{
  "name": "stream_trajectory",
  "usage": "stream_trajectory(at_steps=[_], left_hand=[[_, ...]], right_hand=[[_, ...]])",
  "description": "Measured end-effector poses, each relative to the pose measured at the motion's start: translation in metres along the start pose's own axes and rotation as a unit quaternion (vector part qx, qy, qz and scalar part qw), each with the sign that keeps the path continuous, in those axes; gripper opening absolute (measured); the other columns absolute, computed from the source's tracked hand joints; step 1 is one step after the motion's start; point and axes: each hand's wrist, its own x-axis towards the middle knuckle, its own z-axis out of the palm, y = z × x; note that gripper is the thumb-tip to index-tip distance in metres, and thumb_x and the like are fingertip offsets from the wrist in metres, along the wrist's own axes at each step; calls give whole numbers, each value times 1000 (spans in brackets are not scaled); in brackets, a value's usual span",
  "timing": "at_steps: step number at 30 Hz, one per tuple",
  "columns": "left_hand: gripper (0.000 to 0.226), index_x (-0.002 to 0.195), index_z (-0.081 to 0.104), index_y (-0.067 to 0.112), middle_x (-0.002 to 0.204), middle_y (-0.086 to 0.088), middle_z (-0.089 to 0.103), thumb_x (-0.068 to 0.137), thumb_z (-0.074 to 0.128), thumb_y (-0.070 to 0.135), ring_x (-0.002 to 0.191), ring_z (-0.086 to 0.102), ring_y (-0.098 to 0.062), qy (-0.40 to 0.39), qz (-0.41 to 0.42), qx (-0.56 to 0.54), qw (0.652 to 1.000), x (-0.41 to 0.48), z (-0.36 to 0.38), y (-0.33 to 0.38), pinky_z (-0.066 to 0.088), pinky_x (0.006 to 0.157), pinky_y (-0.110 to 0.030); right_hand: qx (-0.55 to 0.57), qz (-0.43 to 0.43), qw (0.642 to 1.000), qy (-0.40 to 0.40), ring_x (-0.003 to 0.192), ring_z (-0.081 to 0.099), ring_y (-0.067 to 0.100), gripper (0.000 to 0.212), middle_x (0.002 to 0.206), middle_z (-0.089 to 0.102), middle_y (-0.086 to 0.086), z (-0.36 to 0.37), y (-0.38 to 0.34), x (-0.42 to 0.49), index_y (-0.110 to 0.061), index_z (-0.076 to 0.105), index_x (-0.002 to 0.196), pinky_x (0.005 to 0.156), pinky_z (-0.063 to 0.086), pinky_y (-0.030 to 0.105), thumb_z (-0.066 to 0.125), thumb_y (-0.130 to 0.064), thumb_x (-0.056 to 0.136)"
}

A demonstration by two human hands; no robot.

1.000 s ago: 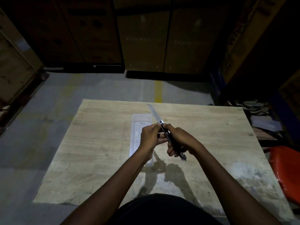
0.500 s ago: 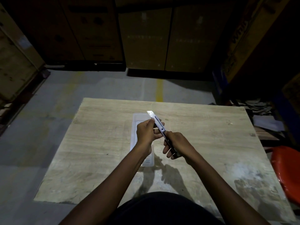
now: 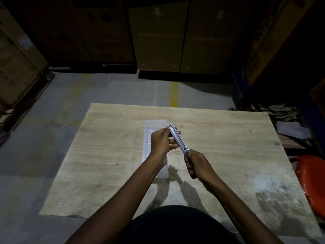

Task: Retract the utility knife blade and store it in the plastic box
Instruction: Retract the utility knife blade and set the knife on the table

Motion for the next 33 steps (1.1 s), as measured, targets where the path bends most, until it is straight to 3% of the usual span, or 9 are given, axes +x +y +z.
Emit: stream_trajectory(at_steps=[6, 9, 14, 18, 21, 23, 26, 29, 33], left_hand=[[26, 86, 71, 13, 82, -2, 75, 98, 49, 21, 63, 70, -14, -15, -2, -15, 1000, 1, 3, -3, 57, 55, -23], [23, 91, 70, 13, 90, -5, 75, 98, 49, 20, 71, 71, -17, -15, -18, -40, 999, 0, 5, -6, 59, 61, -26], [22, 110, 65, 9, 101, -6, 69, 96, 49, 11, 83, 68, -20, -26, -42, -78, 996, -3, 10, -11, 59, 73, -32], [23, 117, 55, 9, 95, -7, 57, 94, 48, 8, 86, 65, -26, -59, -77, -111, 989, -8, 16, -12, 56, 84, -38], [10, 98, 51, 5, 94, -9, 54, 91, 45, 8, 87, 63, -28, -56, -139, -177, 973, -9, 18, -3, 53, 91, -42], [13, 91, 53, 2, 106, -12, 55, 92, 42, 9, 107, 60, -34, -46, -164, -219, 961, -7, 17, 5, 48, 98, -47], [35, 125, 49, 4, 127, -16, 57, 93, 35, 5, 131, 49, -40, -42, -174, -238, 955, -10, 18, 19, 42, 106, -51], [57, 144, 37, 10, 143, -18, 52, 90, 27, -4, 126, 52, -42, -54, -164, -242, 955, -10, 16, 22, 43, 103, -52], [54, 129, 47, 9, 124, -15, 63, 86, 22, -8, 109, 59, -40, -52, -148, -238, 958, -9, 15, 17, 44, 98, -49]], right_hand=[[37, -3, 999, -13, 43, 18, 10, 33, 54, 25, -2, -6, 5, 5, -14, 41, 69, 43, 17, 23, 30, -15, 100], [44, -23, 999, -2, 42, 20, 9, 24, 53, 28, -2, -4, 6, 4, -10, 46, 83, 44, 18, 25, 30, -14, 101], [49, -45, 996, 61, 41, 30, 10, 6, 61, 52, 4, -5, 3, 11, -7, 43, 96, 43, 25, 27, 38, -9, 97], [-23, -88, 986, 138, 48, 42, 17, 8, 62, 51, 2, -9, 4, 22, -6, 57, 91, 48, 39, 32, 49, -8, 93], [-180, -221, 941, 184, 63, 53, 17, 10, 84, 59, 3, -13, 7, 27, -11, 63, 93, 60, 46, 31, 57, -5, 88], [-257, -314, 895, 187, 68, 51, 9, 13, 89, 58, 6, -13, 8, 25, -7, 64, 96, 62, 43, 22, 61, 0, 86], [-320, -389, 849, 160, 64, 52, 10, 21, 94, 57, 9, -12, 8, 19, -4, 65, 103, 56, 49, 26, 66, 1, 83], [-361, -416, 818, 165, 58, 58, 17, 30, 95, 60, 11, -14, 9, 19, -4, 66, 109, 49, 52, 34, 70, 0, 79], [-405, -451, 772, 192, 55, 58, 22, 31, 87, 63, 12, -13, 14, 19, -2, 68, 108, 40, 49, 35, 69, 2, 78]])
